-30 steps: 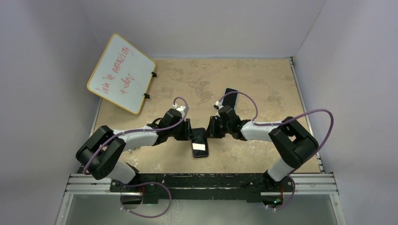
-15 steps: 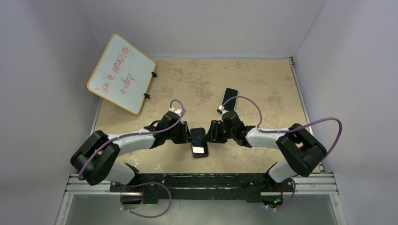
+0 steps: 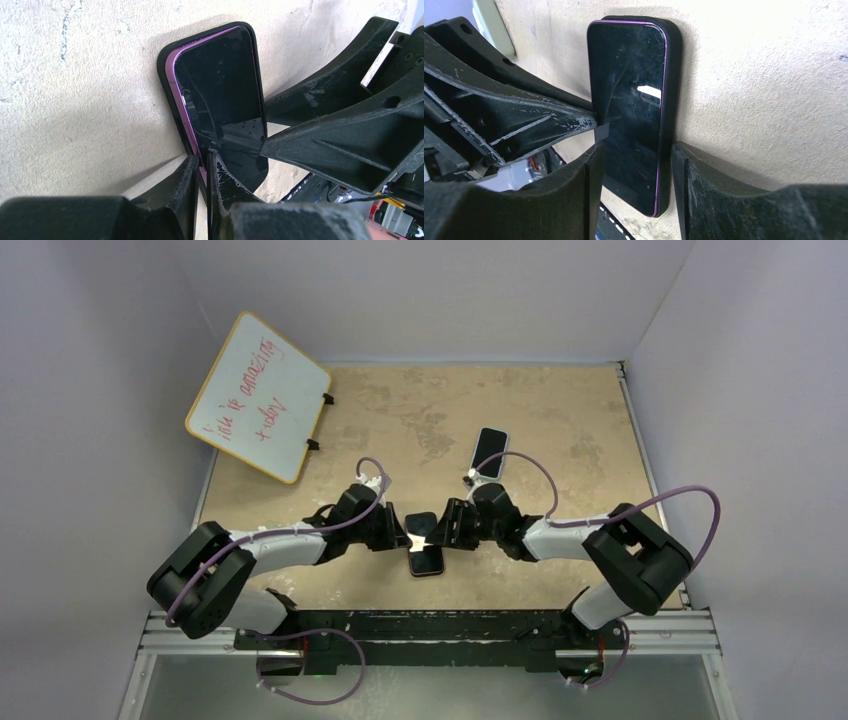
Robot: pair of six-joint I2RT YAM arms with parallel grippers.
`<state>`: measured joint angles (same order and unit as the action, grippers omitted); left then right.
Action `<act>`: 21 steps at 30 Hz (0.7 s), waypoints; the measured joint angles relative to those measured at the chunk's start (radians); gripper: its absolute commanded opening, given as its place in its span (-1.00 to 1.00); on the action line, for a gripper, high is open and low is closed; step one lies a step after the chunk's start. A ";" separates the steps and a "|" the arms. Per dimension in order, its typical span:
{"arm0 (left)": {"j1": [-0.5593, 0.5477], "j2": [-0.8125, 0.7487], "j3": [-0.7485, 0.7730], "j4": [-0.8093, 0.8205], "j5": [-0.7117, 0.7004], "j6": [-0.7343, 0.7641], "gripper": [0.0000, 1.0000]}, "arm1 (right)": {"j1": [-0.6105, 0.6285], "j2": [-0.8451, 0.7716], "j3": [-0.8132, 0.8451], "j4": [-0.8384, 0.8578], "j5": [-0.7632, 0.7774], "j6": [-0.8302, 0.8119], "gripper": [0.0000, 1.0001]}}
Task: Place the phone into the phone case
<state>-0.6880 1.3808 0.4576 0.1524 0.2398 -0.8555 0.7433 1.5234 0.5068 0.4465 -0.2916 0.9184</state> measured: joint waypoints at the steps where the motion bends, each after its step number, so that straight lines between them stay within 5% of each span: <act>1: 0.000 0.000 -0.004 0.005 0.001 0.000 -0.77 | -0.002 0.000 -0.010 0.019 -0.005 0.010 0.04; 16: 0.008 -0.043 -0.076 0.080 0.018 -0.024 -0.77 | -0.019 0.035 -0.143 0.374 -0.080 0.166 0.02; 21: 0.014 -0.057 -0.089 0.079 0.019 -0.025 -0.77 | -0.017 0.043 -0.143 0.428 -0.118 0.182 -0.16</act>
<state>-0.6739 1.3235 0.3687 0.2317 0.2592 -0.8806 0.7265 1.5665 0.3637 0.8742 -0.4099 1.1000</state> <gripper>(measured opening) 0.120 0.480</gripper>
